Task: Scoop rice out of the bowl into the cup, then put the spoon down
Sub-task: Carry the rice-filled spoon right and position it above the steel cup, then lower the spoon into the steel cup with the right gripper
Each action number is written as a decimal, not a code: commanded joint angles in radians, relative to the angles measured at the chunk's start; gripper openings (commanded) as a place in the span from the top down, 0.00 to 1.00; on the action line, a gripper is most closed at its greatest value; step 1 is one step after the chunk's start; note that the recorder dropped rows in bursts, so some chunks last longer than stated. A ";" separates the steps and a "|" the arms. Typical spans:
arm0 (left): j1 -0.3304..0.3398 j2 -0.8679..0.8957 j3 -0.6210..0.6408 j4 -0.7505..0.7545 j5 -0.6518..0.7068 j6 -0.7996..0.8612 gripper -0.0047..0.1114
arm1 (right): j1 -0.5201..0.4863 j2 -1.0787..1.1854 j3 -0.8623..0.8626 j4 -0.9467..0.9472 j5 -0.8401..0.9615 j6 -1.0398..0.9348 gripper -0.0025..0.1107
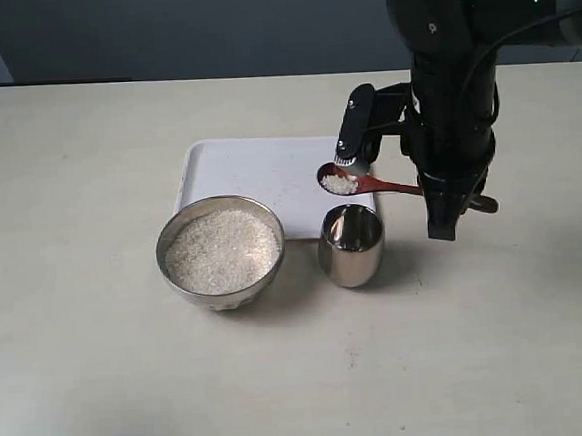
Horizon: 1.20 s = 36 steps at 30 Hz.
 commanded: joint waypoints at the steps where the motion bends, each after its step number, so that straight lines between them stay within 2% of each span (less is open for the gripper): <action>1: -0.003 0.000 0.005 0.000 -0.005 -0.003 0.96 | -0.005 -0.018 0.044 0.003 0.002 -0.003 0.98; 6: -0.003 0.000 0.005 0.000 -0.005 -0.003 0.96 | -0.005 -0.026 0.087 -0.019 0.002 -0.003 0.98; 36: -0.004 0.000 0.005 0.000 -0.005 -0.003 0.96 | -0.005 -0.028 0.088 -0.082 0.002 0.035 0.98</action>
